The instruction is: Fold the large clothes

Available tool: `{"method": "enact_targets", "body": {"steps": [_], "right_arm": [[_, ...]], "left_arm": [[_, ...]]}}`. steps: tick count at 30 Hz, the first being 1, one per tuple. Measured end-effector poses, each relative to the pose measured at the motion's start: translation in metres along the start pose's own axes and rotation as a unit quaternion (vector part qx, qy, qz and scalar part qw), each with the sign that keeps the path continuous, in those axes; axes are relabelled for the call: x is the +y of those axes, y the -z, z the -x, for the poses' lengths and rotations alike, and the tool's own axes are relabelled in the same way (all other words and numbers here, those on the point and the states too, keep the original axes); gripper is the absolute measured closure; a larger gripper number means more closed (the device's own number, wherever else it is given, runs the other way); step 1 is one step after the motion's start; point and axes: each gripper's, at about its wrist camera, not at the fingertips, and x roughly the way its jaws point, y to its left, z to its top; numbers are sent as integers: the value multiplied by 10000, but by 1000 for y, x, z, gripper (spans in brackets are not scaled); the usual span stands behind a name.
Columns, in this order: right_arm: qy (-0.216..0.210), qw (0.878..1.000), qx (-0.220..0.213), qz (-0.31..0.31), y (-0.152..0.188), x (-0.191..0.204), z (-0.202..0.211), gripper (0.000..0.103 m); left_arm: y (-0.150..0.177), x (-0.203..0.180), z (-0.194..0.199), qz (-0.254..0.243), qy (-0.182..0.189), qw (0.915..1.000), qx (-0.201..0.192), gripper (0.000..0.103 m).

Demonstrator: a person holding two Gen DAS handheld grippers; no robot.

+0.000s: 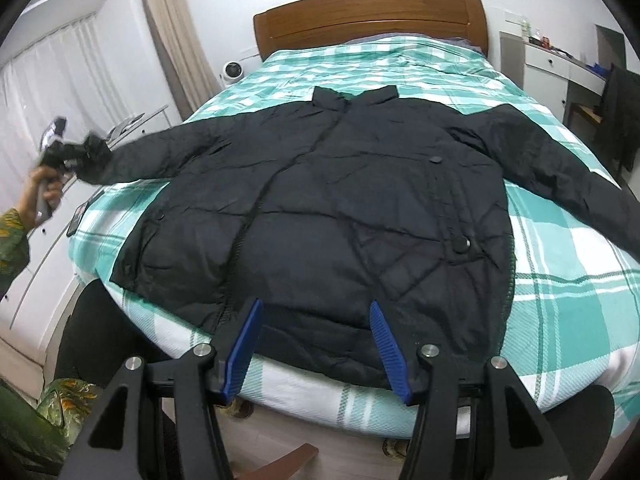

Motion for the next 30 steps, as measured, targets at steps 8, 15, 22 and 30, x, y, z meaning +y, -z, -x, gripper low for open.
{"method": "enact_targets", "body": {"steps": [8, 15, 22, 30], "right_arm": [[583, 9980, 97, -223, 2, -26, 3, 33], [1099, 9880, 240, -1057, -4, -95, -3, 31], [1006, 9882, 413, -1078, 0, -112, -14, 25], [875, 9841, 990, -1185, 22, -115, -53, 25]], "left_arm": [[84, -21, 26, 104, 1229, 9914, 429, 28], [183, -125, 83, -1256, 3110, 9355, 1114, 15], [241, -184, 77, -1939, 2990, 9234, 1427, 11], [259, -184, 70, -1891, 3029, 9207, 1572, 13]]}}
